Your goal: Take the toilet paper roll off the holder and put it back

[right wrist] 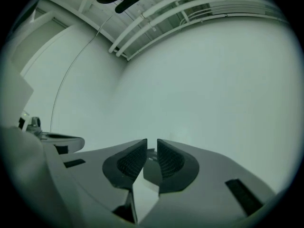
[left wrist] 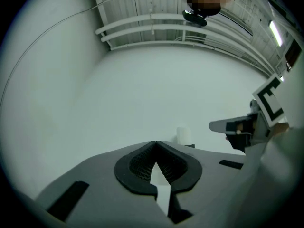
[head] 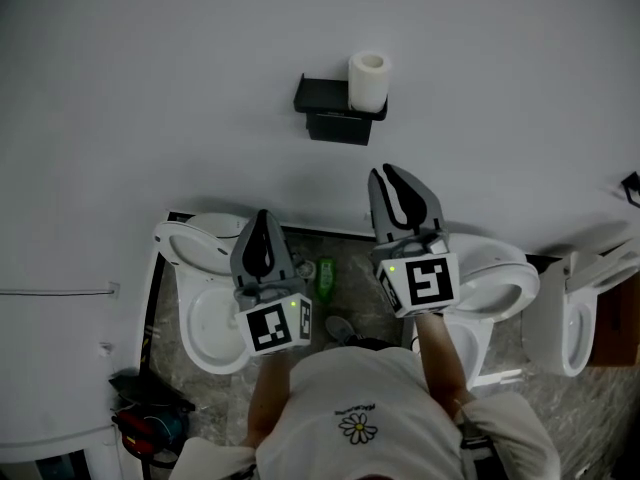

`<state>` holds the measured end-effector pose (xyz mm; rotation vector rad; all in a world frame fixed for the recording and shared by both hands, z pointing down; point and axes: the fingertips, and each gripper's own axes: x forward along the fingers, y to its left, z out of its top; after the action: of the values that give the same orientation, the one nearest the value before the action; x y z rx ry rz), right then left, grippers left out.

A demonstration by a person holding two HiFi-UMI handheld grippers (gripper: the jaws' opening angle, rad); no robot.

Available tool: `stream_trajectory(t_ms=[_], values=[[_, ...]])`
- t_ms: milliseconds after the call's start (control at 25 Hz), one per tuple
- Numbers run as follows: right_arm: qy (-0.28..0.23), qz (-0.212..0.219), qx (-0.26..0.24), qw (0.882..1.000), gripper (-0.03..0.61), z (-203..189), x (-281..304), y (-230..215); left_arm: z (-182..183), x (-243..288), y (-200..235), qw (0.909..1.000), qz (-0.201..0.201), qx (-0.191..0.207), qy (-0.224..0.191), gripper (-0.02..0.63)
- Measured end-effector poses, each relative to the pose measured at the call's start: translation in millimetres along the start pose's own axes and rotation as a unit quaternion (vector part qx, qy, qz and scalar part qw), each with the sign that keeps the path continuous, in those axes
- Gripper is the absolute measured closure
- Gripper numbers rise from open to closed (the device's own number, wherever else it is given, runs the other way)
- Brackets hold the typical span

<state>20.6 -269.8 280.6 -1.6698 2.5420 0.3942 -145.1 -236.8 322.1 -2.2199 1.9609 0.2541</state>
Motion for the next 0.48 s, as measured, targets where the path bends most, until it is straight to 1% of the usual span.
stream_trajectory(t_ms=[40,120,200,280,360,480], values=[[-0.009,-0.001,-0.003,1.000,0.536,10.9,10.6,-4.2,0.4,2.4,0.8,1.0000,-0.001,0.001,-0.001,0.595],[-0.025,-0.006,-0.008,1.000,0.466,33.1,31.2,-12.3,1.1,6.6,2.3,1.0000,-0.002,0.003,-0.001,0.596],[-0.038,-0.007,-0.011,0.999,0.417,51.2,51.3,-17.9,0.7,9.8,3.0,1.0000,-0.005,0.000,-0.001,0.595],[-0.045,-0.011,-0.011,0.999,0.324,61.6,70.7,-22.8,-0.8,13.0,2.4,0.9999,-0.011,-0.002,0.001,0.597],[-0.045,-0.027,-0.007,0.999,0.290,63.8,88.7,-31.3,-2.6,16.4,1.0,0.9998,-0.018,-0.003,0.004,0.595],[-0.016,-0.071,-0.004,0.997,0.262,51.9,113.0,-53.1,-4.0,21.6,-0.4,0.9997,-0.024,-0.005,0.005,0.595]])
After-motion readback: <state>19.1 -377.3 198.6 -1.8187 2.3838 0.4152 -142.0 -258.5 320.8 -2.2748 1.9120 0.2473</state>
